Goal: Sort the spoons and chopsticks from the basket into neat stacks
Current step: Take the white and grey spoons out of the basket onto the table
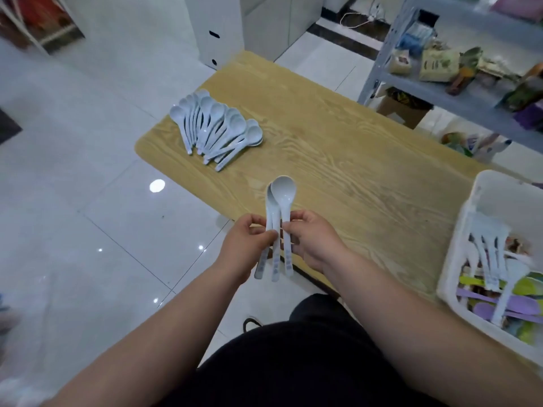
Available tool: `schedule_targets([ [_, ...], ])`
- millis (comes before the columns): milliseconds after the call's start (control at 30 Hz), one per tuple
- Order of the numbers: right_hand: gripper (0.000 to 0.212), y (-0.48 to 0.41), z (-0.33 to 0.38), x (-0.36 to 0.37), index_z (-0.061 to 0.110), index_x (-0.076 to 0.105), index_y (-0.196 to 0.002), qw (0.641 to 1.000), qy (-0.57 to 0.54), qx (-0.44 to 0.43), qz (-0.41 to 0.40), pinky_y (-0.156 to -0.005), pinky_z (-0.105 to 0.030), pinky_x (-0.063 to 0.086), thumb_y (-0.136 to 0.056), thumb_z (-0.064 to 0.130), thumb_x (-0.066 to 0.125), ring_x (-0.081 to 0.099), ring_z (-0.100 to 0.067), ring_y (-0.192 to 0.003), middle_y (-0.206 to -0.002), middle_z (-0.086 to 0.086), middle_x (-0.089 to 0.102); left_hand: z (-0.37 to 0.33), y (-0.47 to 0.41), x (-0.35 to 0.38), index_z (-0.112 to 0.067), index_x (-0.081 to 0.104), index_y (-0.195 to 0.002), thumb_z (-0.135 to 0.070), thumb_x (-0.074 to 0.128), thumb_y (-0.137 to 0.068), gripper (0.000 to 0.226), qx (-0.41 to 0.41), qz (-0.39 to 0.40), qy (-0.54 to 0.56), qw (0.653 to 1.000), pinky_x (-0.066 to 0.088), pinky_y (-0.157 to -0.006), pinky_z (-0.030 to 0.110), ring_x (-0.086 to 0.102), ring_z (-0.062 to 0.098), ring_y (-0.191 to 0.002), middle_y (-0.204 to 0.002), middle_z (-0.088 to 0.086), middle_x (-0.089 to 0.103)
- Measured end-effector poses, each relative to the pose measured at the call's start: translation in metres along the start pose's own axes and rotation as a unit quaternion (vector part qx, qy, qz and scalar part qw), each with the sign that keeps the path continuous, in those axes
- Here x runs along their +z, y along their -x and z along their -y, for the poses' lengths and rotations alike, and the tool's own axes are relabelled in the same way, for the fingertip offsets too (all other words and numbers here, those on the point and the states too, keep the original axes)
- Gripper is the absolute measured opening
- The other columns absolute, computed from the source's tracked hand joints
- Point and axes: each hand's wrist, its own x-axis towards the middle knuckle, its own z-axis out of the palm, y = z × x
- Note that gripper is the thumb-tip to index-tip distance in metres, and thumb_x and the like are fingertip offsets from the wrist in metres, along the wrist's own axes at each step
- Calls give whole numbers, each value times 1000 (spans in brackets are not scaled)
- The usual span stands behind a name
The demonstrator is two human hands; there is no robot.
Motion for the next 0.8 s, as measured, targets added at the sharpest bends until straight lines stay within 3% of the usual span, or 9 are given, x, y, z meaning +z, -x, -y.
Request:
schedule_targets([
  [233,20,-57,24,36,1,65,-115,999,-1,24,49,-83,-51,60,-97,0,59,75,-34,-93,-102,-21,75,-18,-47,-33,-15,58,-105,-9,69,-90,20,-27,-6,36,999,62,-81,45,76,24,-85,-97,9,76],
  [467,18,-136,58,86,2,67,-111,995,8,49,90,-86,-56,59,-95,-1,61,74,-36,-92,-101,-21,75,-45,-114,-81,-14,57,-109,-10,69,-91,22,-65,-43,29,997,62,-83,47,76,25,-88,-100,9,76],
  [667,24,-181,75,120,3,64,-117,995,6,73,68,-83,-61,58,-94,0,64,74,-37,-91,-104,-21,74,-52,-163,-110,-10,57,-111,-9,66,-93,20,-107,-53,77,990,61,-72,37,76,26,-86,-100,11,75],
  [800,15,-214,84,138,7,65,-108,996,-14,85,15,-80,-57,60,-95,0,62,75,-34,-90,-99,-18,74,-52,-206,-132,-8,58,-112,-7,69,-90,25,-129,-55,101,985,62,-79,44,75,26,-85,-99,15,71],
])
